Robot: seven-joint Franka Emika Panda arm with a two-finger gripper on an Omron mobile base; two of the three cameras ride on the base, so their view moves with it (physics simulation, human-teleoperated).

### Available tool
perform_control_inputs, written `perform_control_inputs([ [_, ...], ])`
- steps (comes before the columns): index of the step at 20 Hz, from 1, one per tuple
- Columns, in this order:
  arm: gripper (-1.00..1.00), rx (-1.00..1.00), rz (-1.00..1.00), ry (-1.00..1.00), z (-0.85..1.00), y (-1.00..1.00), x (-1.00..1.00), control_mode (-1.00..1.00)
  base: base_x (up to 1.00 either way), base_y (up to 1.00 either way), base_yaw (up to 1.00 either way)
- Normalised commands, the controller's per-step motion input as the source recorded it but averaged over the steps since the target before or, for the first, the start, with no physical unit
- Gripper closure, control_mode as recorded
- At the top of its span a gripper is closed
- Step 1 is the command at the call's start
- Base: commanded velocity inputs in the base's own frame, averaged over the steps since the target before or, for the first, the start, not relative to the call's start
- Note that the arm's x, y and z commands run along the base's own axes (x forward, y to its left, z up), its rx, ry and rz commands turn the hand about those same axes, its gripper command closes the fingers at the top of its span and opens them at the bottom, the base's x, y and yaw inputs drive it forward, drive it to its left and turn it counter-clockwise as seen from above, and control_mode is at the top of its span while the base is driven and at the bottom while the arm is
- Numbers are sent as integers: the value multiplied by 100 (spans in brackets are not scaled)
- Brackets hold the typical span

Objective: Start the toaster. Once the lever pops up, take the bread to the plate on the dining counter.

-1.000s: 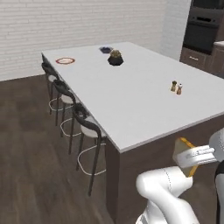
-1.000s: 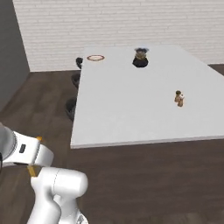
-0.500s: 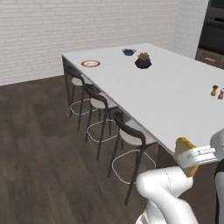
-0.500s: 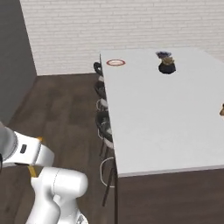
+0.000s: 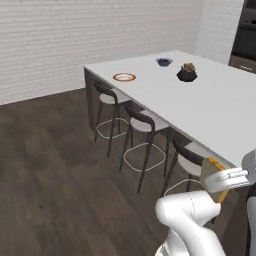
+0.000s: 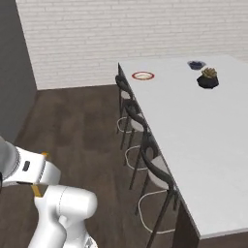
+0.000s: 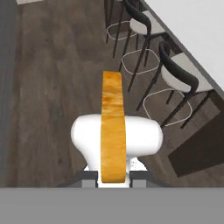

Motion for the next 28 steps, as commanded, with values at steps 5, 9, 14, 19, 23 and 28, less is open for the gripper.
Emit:
perform_control_inputs([
  [5, 100, 0, 0, 0, 0, 0, 0, 100, 100, 100, -43],
  [9, 100, 0, 0, 0, 0, 0, 0, 100, 100, 100, -45],
  [14, 100, 0, 0, 0, 0, 0, 0, 100, 100, 100, -40],
  [19, 100, 0, 0, 0, 0, 0, 0, 100, 100, 100, -32],
  [23, 100, 0, 0, 0, 0, 0, 0, 100, 100, 100, -28],
  [28, 100, 0, 0, 0, 0, 0, 0, 100, 100, 100, -31],
])
